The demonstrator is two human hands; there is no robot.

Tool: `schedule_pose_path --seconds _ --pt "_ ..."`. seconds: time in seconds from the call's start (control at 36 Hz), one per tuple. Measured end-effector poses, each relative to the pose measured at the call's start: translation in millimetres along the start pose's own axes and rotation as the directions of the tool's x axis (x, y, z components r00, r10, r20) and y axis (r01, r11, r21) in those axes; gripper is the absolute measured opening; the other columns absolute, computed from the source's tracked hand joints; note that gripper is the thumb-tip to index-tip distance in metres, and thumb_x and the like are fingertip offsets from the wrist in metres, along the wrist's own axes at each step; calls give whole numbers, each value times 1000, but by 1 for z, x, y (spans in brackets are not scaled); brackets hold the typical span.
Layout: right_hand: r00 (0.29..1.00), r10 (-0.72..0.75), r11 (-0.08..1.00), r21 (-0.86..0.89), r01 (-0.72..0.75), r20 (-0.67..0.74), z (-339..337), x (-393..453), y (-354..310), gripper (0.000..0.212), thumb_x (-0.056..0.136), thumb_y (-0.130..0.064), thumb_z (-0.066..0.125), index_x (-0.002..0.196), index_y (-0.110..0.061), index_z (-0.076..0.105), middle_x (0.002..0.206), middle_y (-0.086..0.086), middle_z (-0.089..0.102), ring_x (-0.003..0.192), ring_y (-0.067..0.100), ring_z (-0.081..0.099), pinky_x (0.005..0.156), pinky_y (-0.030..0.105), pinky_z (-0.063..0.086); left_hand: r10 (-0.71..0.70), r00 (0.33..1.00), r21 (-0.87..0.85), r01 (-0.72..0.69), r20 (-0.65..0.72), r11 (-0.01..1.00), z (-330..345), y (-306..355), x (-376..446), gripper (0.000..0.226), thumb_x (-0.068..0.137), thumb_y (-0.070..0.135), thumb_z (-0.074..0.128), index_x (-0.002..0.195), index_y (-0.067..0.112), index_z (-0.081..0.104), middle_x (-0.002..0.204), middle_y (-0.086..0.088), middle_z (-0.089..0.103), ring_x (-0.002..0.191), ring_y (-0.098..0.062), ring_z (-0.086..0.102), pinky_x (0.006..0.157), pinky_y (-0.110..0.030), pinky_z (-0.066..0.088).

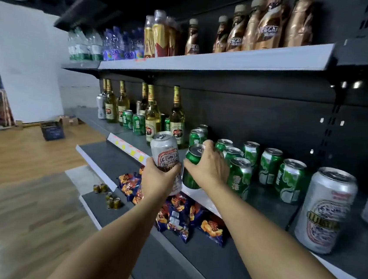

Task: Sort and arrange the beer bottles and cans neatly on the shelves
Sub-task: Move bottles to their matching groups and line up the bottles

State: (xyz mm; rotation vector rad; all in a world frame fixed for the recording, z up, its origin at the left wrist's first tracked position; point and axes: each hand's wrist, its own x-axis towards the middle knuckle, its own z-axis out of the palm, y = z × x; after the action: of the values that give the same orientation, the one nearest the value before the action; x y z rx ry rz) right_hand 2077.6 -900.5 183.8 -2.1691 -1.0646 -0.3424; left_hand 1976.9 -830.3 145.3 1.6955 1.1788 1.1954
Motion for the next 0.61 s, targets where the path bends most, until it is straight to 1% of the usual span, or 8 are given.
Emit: schedule_pose_path --seconds 0.14,0.22,0.31,0.36,0.53,0.61 --pt "999 28 997 -68 -26 16 29 37 -3 64 80 -60 63 125 -19 41 120 5 59 111 28 54 68 30 36 4 1000 -28 -4 27 1000 21 -7 53 51 74 49 76 101 18 46 92 -1 57 84 -24 56 68 -32 42" --pt "998 69 992 -108 -69 4 42 58 -5 70 80 -61 63 131 -19 40 121 6 59 113 28 54 70 31 36 31 997 -28 -29 65 999 37 -13 85 52 74 48 77 101 17 45 97 -4 60 87 -24 58 68 -34 43" --pt "990 140 982 -129 -141 -15 55 74 -7 64 81 -60 63 125 -19 42 119 6 59 111 29 56 68 30 34 41 991 -26 -38 128 999 52 -18 116 55 72 48 79 103 16 46 103 -7 62 95 -28 60 76 -39 50" --pt "983 184 972 -141 -186 -22 64 84 -9 62 81 -59 64 122 -18 43 119 7 60 110 29 56 68 30 35 48 983 -31 -44 176 999 62 -22 133 56 72 48 79 103 15 46 104 -8 62 97 -30 60 80 -42 52" --pt "956 289 935 -203 -292 -46 89 103 -10 60 81 -56 65 121 -17 43 116 7 61 109 28 58 67 29 36 50 956 -36 -41 290 998 83 -35 174 62 70 52 79 108 14 48 107 -8 63 100 -31 61 86 -46 52" --pt "940 336 912 -227 -341 -60 98 108 -11 60 82 -54 66 122 -16 43 117 7 61 109 29 58 68 30 38 57 940 -46 -44 336 998 87 -41 187 64 70 53 79 112 15 48 108 -8 62 101 -31 61 86 -46 53"
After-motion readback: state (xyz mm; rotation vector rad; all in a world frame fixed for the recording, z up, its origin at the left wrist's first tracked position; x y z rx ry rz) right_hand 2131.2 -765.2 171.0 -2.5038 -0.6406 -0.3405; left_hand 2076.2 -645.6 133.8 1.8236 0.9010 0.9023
